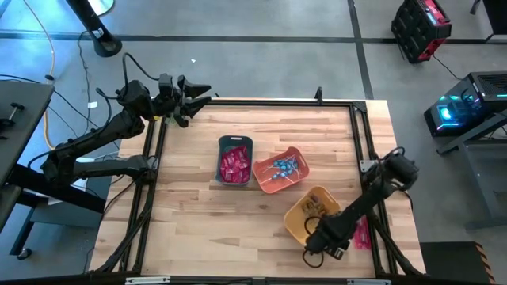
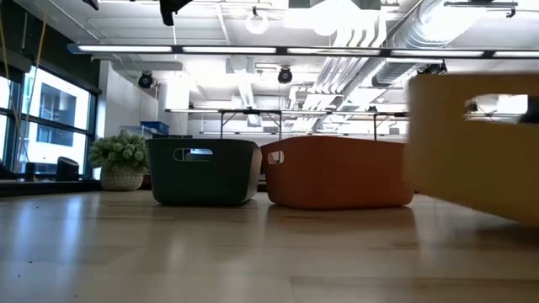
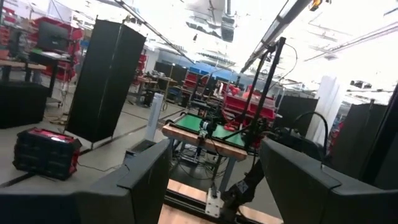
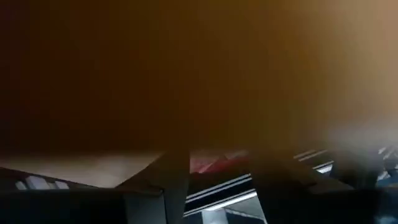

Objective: Sort candy
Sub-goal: Adjust the yellow bin

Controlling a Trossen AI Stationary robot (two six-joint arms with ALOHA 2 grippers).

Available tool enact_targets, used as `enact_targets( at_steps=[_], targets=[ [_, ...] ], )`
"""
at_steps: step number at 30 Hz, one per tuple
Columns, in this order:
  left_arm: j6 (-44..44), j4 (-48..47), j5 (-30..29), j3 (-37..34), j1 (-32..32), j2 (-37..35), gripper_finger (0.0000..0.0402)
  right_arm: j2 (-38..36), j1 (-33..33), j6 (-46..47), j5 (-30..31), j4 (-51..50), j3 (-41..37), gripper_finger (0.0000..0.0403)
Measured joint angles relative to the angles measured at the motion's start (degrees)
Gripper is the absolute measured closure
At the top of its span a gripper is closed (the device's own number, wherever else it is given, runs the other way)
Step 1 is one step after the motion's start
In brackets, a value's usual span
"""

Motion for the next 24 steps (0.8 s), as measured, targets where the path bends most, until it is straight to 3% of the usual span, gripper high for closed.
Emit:
enact_targets(
  at_steps=[8, 13, 16, 20, 24],
  targets=[
    [-2.1, 0.0, 0.0, 0.0, 0.0, 0.0, 0.0163, -2.2, 1.2, 2.9, -1.0, 1.1, -2.0, 0.0247],
    [-2.2, 0.0, -0.2, 0.0, 0.0, 0.0, 0.0163, -7.5, -1.7, 7.2, 11.5, -0.5, -0.3, 0.0247],
    [-2.2, 0.0, -0.8, 0.0, 0.0, 0.0, 0.0163, -11.5, -2.5, 10.5, 15.2, -3.3, -0.1, 0.0247],
    [-3.5, 0.0, -0.9, 0.0, 0.0, 0.0, 0.0163, -15.7, -0.2, 13.3, 12.8, -8.8, -0.2, 0.0247],
    [-3.7, -0.1, -0.9, 0.0, 0.0, 0.0, 0.0163, -17.6, 2.7, 15.0, 12.0, -5.7, -0.4, 0.0247]
  ],
)
